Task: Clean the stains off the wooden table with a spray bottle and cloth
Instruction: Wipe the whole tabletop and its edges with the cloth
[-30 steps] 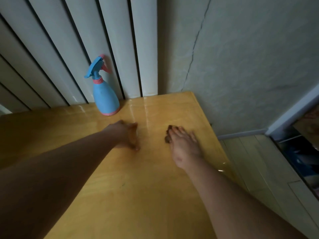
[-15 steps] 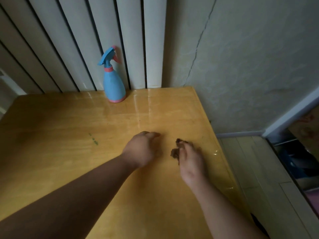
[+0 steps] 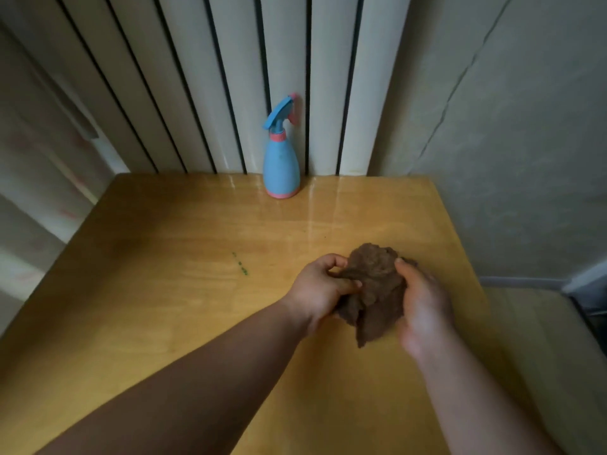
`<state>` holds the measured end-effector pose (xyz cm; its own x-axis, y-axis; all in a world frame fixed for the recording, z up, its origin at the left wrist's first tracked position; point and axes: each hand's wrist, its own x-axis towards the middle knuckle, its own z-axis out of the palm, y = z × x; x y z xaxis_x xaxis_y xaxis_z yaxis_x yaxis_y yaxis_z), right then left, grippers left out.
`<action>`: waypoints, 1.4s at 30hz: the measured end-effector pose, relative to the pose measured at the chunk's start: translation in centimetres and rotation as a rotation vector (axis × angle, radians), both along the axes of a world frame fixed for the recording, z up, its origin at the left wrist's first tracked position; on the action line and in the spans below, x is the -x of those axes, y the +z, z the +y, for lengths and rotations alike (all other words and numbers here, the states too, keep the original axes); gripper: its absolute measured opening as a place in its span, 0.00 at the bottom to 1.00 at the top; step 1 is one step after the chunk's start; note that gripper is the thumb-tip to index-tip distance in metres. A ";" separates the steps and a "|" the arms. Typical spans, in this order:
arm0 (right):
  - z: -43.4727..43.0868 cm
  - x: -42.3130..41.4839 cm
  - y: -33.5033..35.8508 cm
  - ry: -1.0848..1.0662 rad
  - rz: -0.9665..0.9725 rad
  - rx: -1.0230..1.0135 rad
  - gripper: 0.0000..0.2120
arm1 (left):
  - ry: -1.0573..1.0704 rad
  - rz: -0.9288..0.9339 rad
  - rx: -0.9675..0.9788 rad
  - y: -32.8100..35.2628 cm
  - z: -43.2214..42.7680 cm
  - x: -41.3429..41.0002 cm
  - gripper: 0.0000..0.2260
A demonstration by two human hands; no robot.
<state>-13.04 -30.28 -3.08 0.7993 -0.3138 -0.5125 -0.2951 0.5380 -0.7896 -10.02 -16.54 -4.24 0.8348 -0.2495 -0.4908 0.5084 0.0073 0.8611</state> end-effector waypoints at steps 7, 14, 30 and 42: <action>5.0 -5.6 -1.3 0.116 0.000 0.080 0.09 | 0.303 -0.085 -0.143 2.2 7.6 -6.0 0.10; 10.9 -12.9 -0.7 0.185 -0.055 0.195 0.09 | 0.437 -0.044 0.022 3.6 15.6 -10.8 0.12; 17.2 -27.7 2.3 0.308 -0.070 0.916 0.42 | -0.563 -0.504 -1.281 -1.8 21.6 -15.3 0.36; 16.7 -23.2 1.7 0.239 -0.022 1.174 0.24 | -0.402 -0.710 -1.322 -2.5 22.1 -15.9 0.11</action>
<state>10.13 -13.53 -1.36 0.9060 -0.4233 0.0020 -0.2697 -0.5808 -0.7680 5.90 5.58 -6.78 0.9697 -0.2306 -0.0813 -0.2106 -0.9567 0.2010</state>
